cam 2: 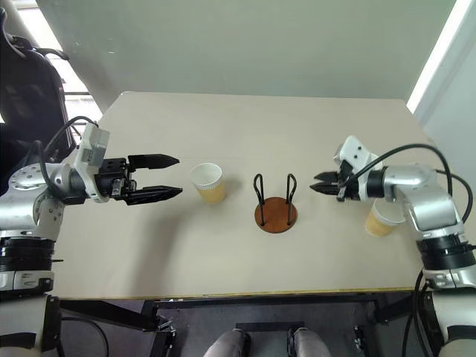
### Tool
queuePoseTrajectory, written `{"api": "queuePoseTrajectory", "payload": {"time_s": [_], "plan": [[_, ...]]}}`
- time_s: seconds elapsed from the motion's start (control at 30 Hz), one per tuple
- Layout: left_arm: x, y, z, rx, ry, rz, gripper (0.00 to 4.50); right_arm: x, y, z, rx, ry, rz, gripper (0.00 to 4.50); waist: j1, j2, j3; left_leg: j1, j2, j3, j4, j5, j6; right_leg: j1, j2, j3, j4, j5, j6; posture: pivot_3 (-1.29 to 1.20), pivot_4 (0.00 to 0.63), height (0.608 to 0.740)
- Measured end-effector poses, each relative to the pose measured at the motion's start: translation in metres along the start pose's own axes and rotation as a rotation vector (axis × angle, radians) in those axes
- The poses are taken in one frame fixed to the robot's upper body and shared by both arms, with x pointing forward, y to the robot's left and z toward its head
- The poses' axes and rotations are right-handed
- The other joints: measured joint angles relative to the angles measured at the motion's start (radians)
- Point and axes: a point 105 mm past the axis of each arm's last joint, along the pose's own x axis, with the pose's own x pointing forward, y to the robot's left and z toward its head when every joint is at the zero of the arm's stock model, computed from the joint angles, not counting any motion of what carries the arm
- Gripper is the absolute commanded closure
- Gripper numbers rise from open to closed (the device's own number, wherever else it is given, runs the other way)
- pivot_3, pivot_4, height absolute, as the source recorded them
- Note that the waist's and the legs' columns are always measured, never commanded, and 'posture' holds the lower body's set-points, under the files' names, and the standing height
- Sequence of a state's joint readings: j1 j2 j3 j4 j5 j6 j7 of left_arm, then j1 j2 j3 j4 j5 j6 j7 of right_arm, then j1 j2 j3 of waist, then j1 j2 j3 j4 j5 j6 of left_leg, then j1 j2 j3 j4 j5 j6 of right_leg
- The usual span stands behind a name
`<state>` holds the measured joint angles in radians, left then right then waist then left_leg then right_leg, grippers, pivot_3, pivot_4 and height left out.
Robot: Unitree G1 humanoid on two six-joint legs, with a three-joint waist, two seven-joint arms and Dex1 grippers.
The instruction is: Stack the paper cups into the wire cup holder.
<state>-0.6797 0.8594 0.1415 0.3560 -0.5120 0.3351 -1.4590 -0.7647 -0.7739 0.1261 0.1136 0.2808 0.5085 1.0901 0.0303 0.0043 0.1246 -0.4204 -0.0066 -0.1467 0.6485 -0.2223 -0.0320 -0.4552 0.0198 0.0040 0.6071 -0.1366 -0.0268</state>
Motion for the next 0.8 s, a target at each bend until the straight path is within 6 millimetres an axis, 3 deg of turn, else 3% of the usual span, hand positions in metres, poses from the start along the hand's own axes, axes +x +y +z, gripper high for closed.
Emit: {"api": "queuePoseTrajectory", "payload": {"time_s": [0.2, 0.37, 0.53, 0.67, 0.8], "plan": [[0.001, 0.001, 0.001, 0.004, 0.0, 0.001, 0.0, -0.011, -0.028, 0.006, -0.07, 0.025, -0.071, 0.02, 0.002, 0.0, 0.0, 0.0, 0.0, 0.0, 0.0, 0.0, 0.001, 0.0, 0.0, 0.0, 0.0, 0.0, 0.0, 0.0, 0.15, 0.74], [0.001, 0.003, 0.003, 0.012, 0.001, 0.007, 0.0, -0.028, -0.056, 0.011, -0.247, 0.127, -0.147, 0.02, 0.002, 0.0, 0.0, 0.001, 0.0, 0.0, 0.0, -0.001, 0.001, 0.0, 0.0, 0.0, 0.001, 0.0, 0.0, 0.0, 0.15, 0.74], [-0.001, 0.006, 0.0, 0.008, 0.014, 0.02, 0.0, -0.044, -0.074, -0.028, -0.449, 0.42, -0.114, 0.02, 0.002, 0.001, 0.0, 0.001, 0.0, 0.0, 0.0, -0.002, 0.002, -0.001, -0.001, 0.0, 0.001, 0.002, 0.0, 0.0, 0.15, 0.74], [0.002, 0.006, 0.001, 0.031, 0.004, 0.013, 0.0, -0.045, -0.079, -0.039, -0.532, 0.507, -0.072, 0.02, 0.001, 0.001, 0.001, 0.001, 0.0, 0.0, -0.001, -0.002, 0.002, -0.001, -0.001, 0.0, 0.001, 0.003, 0.0, 0.0, 0.15, 0.74], [0.009, 0.006, 0.002, 0.069, -0.028, 0.002, 0.0, -0.034, -0.078, -0.044, -0.581, 0.518, -0.041, 0.02, 0.0, 0.001, 0.001, 0.001, 0.001, 0.0, -0.001, -0.002, 0.002, -0.001, -0.001, 0.0, 0.002, 0.003, 0.0, 0.0, 0.15, 0.74]]}}
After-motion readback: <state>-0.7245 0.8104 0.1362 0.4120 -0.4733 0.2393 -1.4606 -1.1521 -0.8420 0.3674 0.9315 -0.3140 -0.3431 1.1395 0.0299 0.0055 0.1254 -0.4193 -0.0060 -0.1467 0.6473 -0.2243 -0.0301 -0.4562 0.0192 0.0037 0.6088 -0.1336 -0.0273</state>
